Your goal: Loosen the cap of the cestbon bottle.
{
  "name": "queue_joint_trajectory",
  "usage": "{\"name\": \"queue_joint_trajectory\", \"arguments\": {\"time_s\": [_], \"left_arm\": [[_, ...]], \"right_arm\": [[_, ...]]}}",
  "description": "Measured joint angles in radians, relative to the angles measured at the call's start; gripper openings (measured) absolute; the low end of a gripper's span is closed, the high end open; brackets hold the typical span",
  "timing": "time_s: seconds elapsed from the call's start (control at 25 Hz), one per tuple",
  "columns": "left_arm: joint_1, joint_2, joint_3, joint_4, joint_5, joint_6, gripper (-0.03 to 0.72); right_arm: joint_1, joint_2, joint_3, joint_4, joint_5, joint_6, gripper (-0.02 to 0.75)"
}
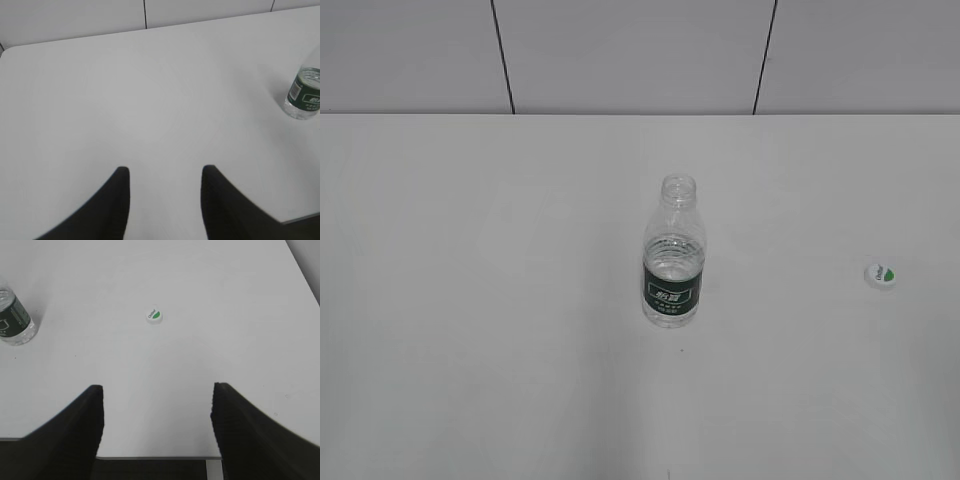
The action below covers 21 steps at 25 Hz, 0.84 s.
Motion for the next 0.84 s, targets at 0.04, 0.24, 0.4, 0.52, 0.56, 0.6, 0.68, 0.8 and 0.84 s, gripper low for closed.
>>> {"name": "queue_joint_trajectory", "arguments": {"time_s": [0.04,0.24,0.4,0.52,0.56,0.6,0.68,0.8,0.84], "left_arm": [[0.003,0.0,0.0,-0.002,0.0,0.0,0.287],[0.015,0.0,0.0,-0.029,-0.001,0.0,0.255],[0.015,0.0,0.0,-0.033,-0.002,0.0,0.246],[0.015,0.0,0.0,-0.033,-0.002,0.0,0.246],[0.015,0.0,0.0,-0.033,-0.002,0.0,0.245],[0.015,0.0,0.0,-0.033,-0.002,0.0,0.244],[0.015,0.0,0.0,-0.033,-0.002,0.0,0.244],[0.015,0.0,0.0,-0.033,-0.002,0.0,0.243],[0.015,0.0,0.0,-0.033,-0.002,0.0,0.242]], "right_arm": [[-0.002,0.0,0.0,0.0,0.0,0.0,0.521],[-0.003,0.0,0.0,-0.003,0.0,0.0,0.521],[-0.003,0.0,0.0,-0.004,-0.001,0.0,0.521],[-0.003,0.0,0.0,-0.006,-0.001,0.0,0.521],[-0.003,0.0,0.0,-0.005,-0.001,0.0,0.521],[-0.003,0.0,0.0,-0.005,-0.001,0.0,0.521],[-0.003,0.0,0.0,-0.005,-0.001,0.0,0.521],[-0.003,0.0,0.0,-0.005,-0.001,0.0,0.521],[-0.003,0.0,0.0,-0.005,-0.001,0.0,0.521]]}}
